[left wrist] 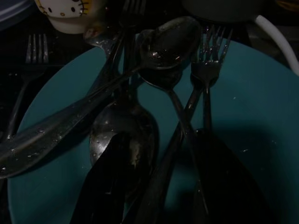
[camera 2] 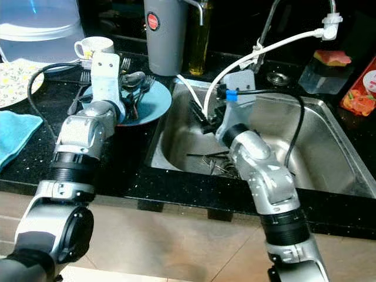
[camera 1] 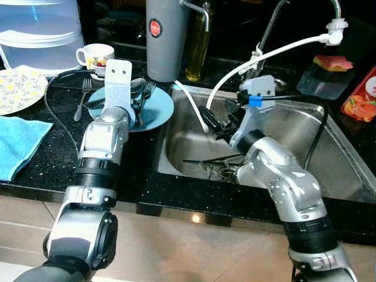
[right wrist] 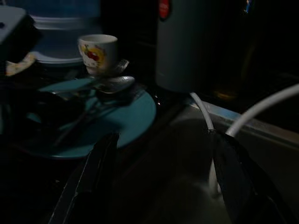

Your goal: Kitchen organization

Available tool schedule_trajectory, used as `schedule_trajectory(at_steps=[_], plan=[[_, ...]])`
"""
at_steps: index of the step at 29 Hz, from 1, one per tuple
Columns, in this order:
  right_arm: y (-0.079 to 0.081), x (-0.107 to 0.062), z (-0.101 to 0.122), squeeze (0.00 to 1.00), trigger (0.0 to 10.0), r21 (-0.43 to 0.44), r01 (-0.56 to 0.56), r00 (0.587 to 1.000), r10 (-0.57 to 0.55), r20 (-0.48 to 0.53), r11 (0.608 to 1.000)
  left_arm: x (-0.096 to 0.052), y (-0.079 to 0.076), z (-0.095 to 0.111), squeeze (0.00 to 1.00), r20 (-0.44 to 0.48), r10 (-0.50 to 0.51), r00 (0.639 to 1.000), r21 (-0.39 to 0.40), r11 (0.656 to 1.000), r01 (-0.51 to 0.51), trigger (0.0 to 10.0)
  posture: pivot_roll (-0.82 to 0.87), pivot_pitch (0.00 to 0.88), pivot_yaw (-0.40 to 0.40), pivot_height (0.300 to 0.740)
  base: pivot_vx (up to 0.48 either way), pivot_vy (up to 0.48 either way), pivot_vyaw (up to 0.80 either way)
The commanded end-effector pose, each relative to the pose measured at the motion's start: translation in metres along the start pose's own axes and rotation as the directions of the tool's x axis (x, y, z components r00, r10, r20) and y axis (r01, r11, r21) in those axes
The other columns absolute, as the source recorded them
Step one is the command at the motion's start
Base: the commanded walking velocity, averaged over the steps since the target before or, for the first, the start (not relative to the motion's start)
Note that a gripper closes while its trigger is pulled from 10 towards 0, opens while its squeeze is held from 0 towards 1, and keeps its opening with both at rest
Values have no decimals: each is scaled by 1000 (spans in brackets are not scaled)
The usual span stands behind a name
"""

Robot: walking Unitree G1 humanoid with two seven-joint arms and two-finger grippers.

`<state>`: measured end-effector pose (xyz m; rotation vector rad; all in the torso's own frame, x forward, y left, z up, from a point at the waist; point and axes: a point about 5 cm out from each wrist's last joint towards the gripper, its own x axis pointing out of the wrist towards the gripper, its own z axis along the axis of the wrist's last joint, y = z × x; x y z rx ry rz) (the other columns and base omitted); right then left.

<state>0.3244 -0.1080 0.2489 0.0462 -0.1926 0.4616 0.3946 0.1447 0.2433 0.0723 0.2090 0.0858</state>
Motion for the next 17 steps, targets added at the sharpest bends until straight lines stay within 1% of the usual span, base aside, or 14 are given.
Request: schedule_trajectory(at_steps=[1,3,4,5,6,7,8,9,10,13,14,16,17], plan=[[1,-1,4,0,10000,-10,-2,1000,2,15,1000,2,-2,-6,0,-39,3,999,3,1000,-3,10000,212,36,-71,740,0,0,0],[2,-1,3,0,10000,-8,-1,1000,2,14,1000,5,6,-3,0,-29,62,998,13,998,-62,10000,212,35,-65,740,0,0,0],[2,-1,3,0,10000,-8,-1,1000,2,14,1000,5,6,-3,0,-29,62,998,13,998,-62,10000,212,35,-65,740,0,0,0],[2,-1,3,0,10000,-7,-1,1000,1,13,1000,7,11,-1,0,-23,92,995,17,996,-92,10000,212,35,-64,740,0,0,0],[3,-1,2,0,10000,-6,1,1000,-1,14,1000,8,14,0,0,-28,111,993,4,994,-111,10000,211,34,-63,740,0,0,0],[3,-1,2,0,10000,-6,3,1000,-3,14,1000,9,19,2,0,-14,135,991,-33,990,-135,10000,211,34,-61,740,0,0,0],[3,-1,2,0,10000,-6,3,1000,-3,14,1000,9,19,2,0,-14,135,991,-33,990,-135,10000,211,34,-61,740,0,0,0],[3,-1,2,0,10000,-6,4,1000,-4,15,1000,8,20,5,0,9,139,990,-67,988,-138,10000,208,32,-59,740,0,0,0],[3,-1,2,0,10000,-5,5,1000,-5,16,1000,5,21,10,0,54,140,989,-111,985,-134,10000,208,30,-61,740,0,0,0],[2,-2,2,0,10000,-4,7,1000,-7,15,1000,3,22,13,0,93,153,984,-131,981,-141,10000,210,27,-62,740,0,0,0],[2,-2,1,0,10000,-5,7,1000,-7,15,1000,2,23,13,0,97,164,982,-131,980,-151,10000,210,27,-62,740,0,0,0],[3,-2,1,0,10000,-5,6,1000,-6,13,1000,2,32,11,0,100,224,969,-152,966,-208,10000,211,26,-62,740,0,0,0],[3,-1,1,0,10000,-5,4,1000,-4,13,1000,3,33,9,0,81,214,973,-157,967,-200,10000,211,22,-68,740,0,0,0]])
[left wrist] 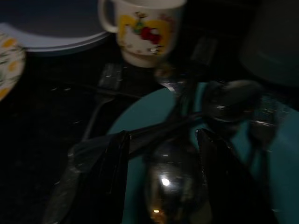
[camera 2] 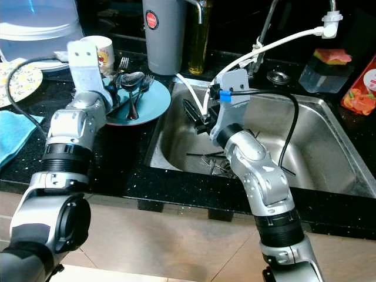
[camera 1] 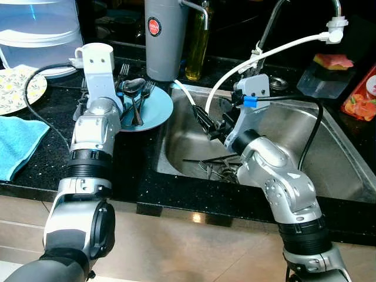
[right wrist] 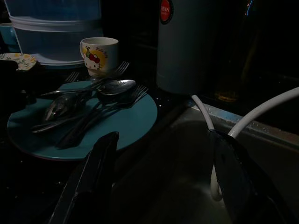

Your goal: Kitchen organization

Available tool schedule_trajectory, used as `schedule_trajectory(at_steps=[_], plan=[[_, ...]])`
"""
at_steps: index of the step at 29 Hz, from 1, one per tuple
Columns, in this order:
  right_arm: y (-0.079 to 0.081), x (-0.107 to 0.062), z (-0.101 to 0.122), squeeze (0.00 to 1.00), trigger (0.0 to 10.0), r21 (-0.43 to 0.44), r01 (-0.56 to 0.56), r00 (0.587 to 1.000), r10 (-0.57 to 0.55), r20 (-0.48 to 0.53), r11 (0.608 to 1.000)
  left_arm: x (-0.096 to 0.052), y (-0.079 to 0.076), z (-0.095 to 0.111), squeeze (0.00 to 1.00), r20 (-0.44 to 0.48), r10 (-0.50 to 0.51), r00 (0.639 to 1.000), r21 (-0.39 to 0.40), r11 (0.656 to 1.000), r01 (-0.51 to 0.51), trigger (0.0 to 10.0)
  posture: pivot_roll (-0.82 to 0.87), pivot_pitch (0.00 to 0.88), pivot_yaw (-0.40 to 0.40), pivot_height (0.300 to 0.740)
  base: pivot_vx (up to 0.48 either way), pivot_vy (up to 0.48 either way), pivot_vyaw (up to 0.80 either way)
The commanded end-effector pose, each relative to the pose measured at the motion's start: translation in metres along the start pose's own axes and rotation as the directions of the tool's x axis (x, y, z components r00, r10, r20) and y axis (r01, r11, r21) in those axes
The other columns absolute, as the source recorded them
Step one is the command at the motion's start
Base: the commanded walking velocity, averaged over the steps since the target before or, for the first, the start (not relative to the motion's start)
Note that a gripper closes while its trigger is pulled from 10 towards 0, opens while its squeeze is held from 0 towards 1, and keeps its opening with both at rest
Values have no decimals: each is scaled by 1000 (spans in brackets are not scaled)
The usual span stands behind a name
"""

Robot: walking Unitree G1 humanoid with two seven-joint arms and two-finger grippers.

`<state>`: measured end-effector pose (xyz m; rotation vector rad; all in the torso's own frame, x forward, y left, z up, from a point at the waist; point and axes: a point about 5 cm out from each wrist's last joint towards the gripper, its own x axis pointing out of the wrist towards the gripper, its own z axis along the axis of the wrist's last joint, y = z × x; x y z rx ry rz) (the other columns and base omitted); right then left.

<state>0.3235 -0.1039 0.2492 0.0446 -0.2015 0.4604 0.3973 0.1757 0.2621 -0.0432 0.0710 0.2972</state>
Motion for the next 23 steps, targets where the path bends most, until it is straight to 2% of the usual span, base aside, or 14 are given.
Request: schedule_trajectory(at_steps=[1,2,4,5,9,13,14,17,19,20,23], plan=[[-1,-2,1,0,10000,-2,2,1000,-2,4,1000,1,1,-10,0,-41,-1,999,-6,1000,0,10000,211,22,-68,740,0,0,0],[-1,-2,1,0,10000,-4,-2,1000,2,4,1000,2,1,-16,145,-83,-19,996,-30,999,16,10000,211,22,-68,740,0,0,0],[-1,-1,1,0,10000,-6,-5,1000,5,3,1000,3,0,-19,145,-102,-25,994,-45,999,21,10000,210,17,-70,740,0,0,0],[0,-1,1,0,10000,-8,-8,1000,8,3,1000,3,0,-23,1000,-124,-34,992,-76,997,25,10000,210,17,-70,740,0,0,0],[1,-1,1,0,10000,-11,-11,1000,11,3,1000,5,-1,-30,1000,-168,-55,984,-158,987,28,10000,204,14,-70,740,0,0,0],[1,-1,2,0,10000,-11,-13,1000,13,3,1000,7,-1,-33,1000,-192,-42,980,-171,985,8,10000,200,17,-72,740,0,0,0],[1,-1,1,0,10000,-12,-14,1000,14,2,1000,7,-1,-34,0,-200,-43,979,-172,985,8,10000,200,17,-72,740,0,0,0],[1,-2,1,0,10000,-13,-14,1000,14,0,1000,9,-2,-36,0,-229,-33,973,-140,990,0,10000,199,23,-71,740,0,0,0],[1,-2,1,0,10000,-12,-15,1000,15,-1,1000,10,-1,-38,0,-253,-17,967,-83,997,-4,10000,199,23,-71,740,0,0,0],[1,-1,1,0,10000,-11,-16,1000,16,0,1000,12,0,-39,0,-270,5,963,-14,1000,-9,10000,196,29,-73,740,0,0,0],[1,-1,1,0,10000,-12,-18,1000,18,-1,1000,13,4,-39,0,-272,41,961,61,998,-25,8471,196,29,-73,740,0,0,0]])
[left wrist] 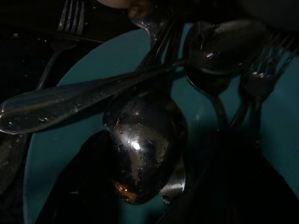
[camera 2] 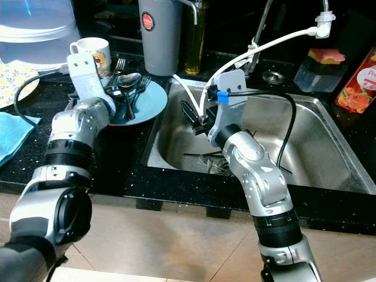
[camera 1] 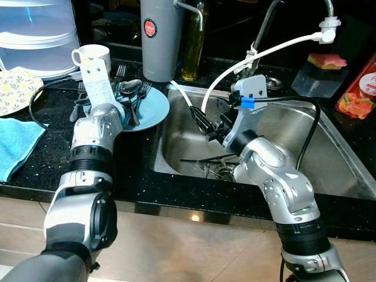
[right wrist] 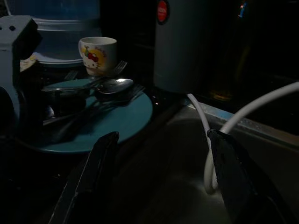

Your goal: Kitchen organization

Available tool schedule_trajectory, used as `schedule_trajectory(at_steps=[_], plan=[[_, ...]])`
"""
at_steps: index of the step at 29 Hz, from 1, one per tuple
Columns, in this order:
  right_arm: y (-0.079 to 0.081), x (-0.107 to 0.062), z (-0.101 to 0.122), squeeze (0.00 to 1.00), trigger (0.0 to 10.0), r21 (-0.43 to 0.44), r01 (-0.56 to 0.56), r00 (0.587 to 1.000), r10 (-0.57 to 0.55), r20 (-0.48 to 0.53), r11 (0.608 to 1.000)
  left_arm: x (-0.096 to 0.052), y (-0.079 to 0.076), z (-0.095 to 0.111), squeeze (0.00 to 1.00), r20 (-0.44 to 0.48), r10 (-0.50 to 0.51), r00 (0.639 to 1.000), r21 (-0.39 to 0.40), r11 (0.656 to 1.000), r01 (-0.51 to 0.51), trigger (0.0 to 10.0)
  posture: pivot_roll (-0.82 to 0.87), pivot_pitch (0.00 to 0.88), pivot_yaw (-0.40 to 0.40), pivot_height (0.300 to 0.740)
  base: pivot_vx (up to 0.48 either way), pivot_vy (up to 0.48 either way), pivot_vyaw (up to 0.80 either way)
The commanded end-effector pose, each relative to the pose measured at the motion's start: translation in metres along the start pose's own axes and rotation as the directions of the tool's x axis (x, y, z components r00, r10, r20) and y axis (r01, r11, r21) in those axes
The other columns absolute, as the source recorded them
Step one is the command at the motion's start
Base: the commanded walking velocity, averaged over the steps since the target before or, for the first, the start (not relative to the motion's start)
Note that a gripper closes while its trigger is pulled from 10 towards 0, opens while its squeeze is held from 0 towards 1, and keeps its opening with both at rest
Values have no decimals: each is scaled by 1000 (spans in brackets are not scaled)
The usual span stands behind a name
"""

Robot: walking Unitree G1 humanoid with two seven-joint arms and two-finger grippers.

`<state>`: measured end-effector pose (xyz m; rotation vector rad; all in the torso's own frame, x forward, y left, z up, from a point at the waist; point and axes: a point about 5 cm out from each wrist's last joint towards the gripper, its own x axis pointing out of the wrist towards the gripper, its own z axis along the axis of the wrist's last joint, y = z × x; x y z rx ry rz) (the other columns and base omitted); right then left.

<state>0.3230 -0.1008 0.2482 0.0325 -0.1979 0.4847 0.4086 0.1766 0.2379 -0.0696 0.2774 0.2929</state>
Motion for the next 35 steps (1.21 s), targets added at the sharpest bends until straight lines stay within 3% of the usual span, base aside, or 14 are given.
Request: schedule_trajectory(at_steps=[1,2,3,4,5,10,14,15,16,19,25,28,31,35], plan=[[-2,-2,2,0,10000,-3,8,1000,-8,6,1000,4,7,-16,0,-69,43,997,53,998,-40,5647,198,34,-70,740,0,0,0],[-2,-2,2,0,10000,-3,9,1000,-9,5,1000,5,8,-17,0,-75,48,996,54,998,-44,3608,198,34,-70,740,0,0,0],[-2,-2,2,0,10000,-3,10,1000,-10,5,1000,5,8,-18,0,-81,50,995,50,998,-46,3333,198,34,-70,740,0,0,0],[-2,-2,2,0,10000,-2,11,1000,-11,5,1000,5,8,-19,0,-87,47,995,43,998,-44,2314,197,35,-72,740,0,0,0],[-2,-2,2,0,10000,-2,12,1000,-12,5,1000,6,8,-20,0,-91,45,995,36,998,-42,0,197,35,-73,740,0,0,0],[-3,-2,2,0,10000,-3,12,1000,-12,3,1000,6,6,-17,0,-79,34,996,18,999,-33,0,199,34,-76,740,0,0,0],[-4,-2,2,0,10000,-3,13,1000,-13,4,1000,4,2,-8,0,-19,25,1000,25,999,-25,0,198,33,-76,740,0,0,0],[-3,-2,2,0,10000,-2,13,1000,-13,5,1000,1,-1,-1,0,35,19,999,39,999,-21,3490,199,32,-77,740,0,0,0],[-3,-1,2,0,10000,-2,13,1000,-13,7,1000,-5,-7,12,0,143,4,990,70,997,-15,10000,198,32,-78,740,0,0,0],[-3,-1,3,0,10000,-2,14,1000,-14,7,1000,-9,-11,19,0,199,-10,980,87,996,-8,10000,199,31,-78,740,0,0,0],[-4,-2,2,0,10000,-2,16,1000,-16,7,1000,-32,-22,41,0,408,-54,911,148,989,-8,10000,201,31,-83,740,0,0,0],[-5,-1,2,0,10000,-2,15,1000,-15,6,1000,-36,-24,43,0,456,-57,888,211,976,-46,10000,205,29,-85,740,0,0,0],[-5,-1,2,0,10000,-2,15,1000,-15,7,1000,-38,-26,40,0,454,-78,887,244,969,-40,10000,205,29,-84,740,0,0,0],[-5,-1,2,0,10000,-1,15,1000,-15,7,1000,-38,-26,39,0,451,-82,889,244,969,-34,10000,205,29,-84,740,0,0,0]])
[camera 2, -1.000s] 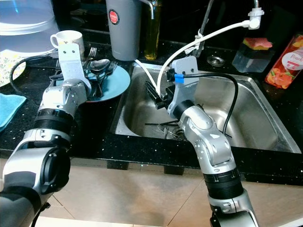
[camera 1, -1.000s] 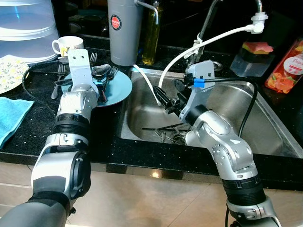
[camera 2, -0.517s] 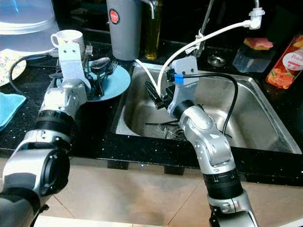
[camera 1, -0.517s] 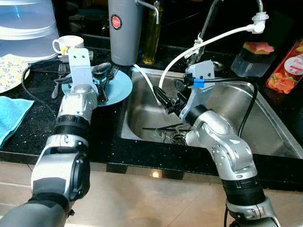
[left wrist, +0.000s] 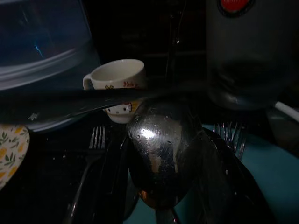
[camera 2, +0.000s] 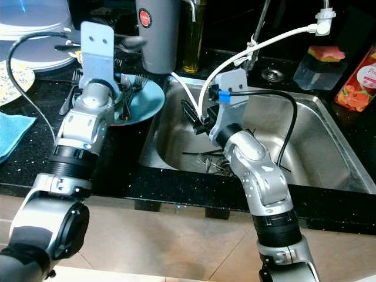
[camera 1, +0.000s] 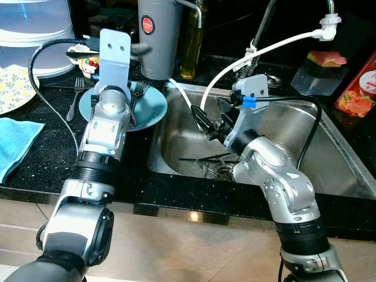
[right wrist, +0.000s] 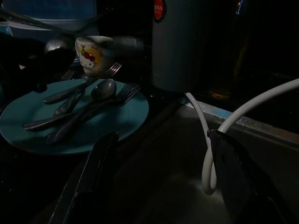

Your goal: Kitchen organization

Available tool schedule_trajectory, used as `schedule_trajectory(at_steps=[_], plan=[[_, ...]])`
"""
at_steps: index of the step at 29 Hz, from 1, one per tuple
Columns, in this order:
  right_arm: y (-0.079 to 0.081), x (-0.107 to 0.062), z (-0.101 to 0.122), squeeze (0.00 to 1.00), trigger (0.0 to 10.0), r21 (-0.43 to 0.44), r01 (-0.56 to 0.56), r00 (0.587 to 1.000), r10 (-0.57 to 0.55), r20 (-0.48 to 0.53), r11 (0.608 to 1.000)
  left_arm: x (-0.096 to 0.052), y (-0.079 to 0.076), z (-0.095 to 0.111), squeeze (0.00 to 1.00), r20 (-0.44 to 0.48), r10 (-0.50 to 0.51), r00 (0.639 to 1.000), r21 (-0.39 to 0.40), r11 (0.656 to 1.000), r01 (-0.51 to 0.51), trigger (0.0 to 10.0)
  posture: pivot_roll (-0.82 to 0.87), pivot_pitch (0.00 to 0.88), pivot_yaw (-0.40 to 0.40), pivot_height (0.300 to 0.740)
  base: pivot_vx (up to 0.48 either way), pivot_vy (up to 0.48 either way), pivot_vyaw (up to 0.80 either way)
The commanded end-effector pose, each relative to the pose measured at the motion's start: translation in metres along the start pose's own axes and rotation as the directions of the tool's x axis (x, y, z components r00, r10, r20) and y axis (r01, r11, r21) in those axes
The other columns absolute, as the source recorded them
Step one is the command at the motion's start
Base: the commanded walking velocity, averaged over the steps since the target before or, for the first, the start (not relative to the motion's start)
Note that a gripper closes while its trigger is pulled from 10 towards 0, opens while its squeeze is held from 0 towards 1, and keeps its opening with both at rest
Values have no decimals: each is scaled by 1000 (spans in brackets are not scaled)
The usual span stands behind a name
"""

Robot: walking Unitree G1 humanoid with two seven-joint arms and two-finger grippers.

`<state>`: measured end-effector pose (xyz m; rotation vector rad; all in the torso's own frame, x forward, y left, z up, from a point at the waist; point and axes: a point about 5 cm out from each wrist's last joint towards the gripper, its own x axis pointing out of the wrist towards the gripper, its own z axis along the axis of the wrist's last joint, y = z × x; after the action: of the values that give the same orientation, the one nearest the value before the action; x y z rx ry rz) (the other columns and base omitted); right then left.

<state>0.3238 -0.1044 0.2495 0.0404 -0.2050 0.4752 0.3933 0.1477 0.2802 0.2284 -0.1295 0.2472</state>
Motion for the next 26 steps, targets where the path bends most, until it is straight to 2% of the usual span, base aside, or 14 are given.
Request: schedule_trajectory(at_steps=[1,3,5,11,14,15,16,17,18,21,22,23,25,26], plan=[[-1,0,1,0,10000,-6,5,1000,-5,-1,1000,-2,0,6,0,33,-8,999,21,1000,7,10000,204,28,-83,740,0,0,0],[-1,0,1,0,10000,-7,4,1000,-4,-2,1000,-2,0,-4,0,21,7,1000,203,979,-11,10000,204,25,-82,740,0,0,0],[-1,0,0,0,10000,-9,4,1000,-4,-3,1000,-4,1,-16,0,-14,5,1000,301,954,-1,10000,200,23,-79,740,0,0,0],[-2,-1,1,0,10000,-10,9,1000,-9,0,1000,-6,7,-28,0,-52,43,998,301,953,-25,10000,200,22,-81,740,0,0,0],[-1,0,1,0,10000,-11,1,1000,-1,-2,1000,-5,22,-16,0,20,146,989,263,954,-146,10000,204,19,-86,740,0,0,0],[-1,0,1,0,10000,-11,1,1000,-1,-2,1000,-5,22,-16,0,20,146,989,263,954,-146,10000,204,19,-86,740,0,0,0],[-1,0,1,0,10000,-12,-1,1000,1,-2,1000,-5,28,-9,0,64,189,980,252,947,-199,10000,205,16,-88,740,0,0,0],[-1,0,1,0,10000,-12,-3,1000,3,-1,1000,-6,36,2,0,141,247,959,257,926,-277,10000,208,13,-89,740,0,0,0],[-1,0,1,0,10000,-12,-3,1000,3,-1,1000,-6,36,2,0,141,247,959,257,926,-277,10000,208,13,-89,740,0,0,0],[0,2,2,0,10000,-11,-8,1000,8,2,1000,-12,56,32,0,333,368,868,236,859,-454,10000,212,8,-89,740,0,0,0],[0,2,1,0,10000,-11,-9,1000,9,2,1000,-14,59,36,0,360,382,851,227,849,-477,10000,213,7,-89,740,0,0,0],[0,2,1,0,10000,-11,-9,1000,9,2,1000,-14,59,36,0,360,382,851,227,849,-477,10000,213,7,-89,740,0,0,0],[1,2,1,0,10000,-11,-10,1000,10,3,1000,-20,61,48,0,423,399,813,189,839,-510,10000,214,5,-87,740,0,0,0],[1,2,1,0,10000,-10,-10,1000,10,4,1000,-22,60,51,0,440,391,808,177,845,-505,10000,213,5,-89,740,0,0,0]])
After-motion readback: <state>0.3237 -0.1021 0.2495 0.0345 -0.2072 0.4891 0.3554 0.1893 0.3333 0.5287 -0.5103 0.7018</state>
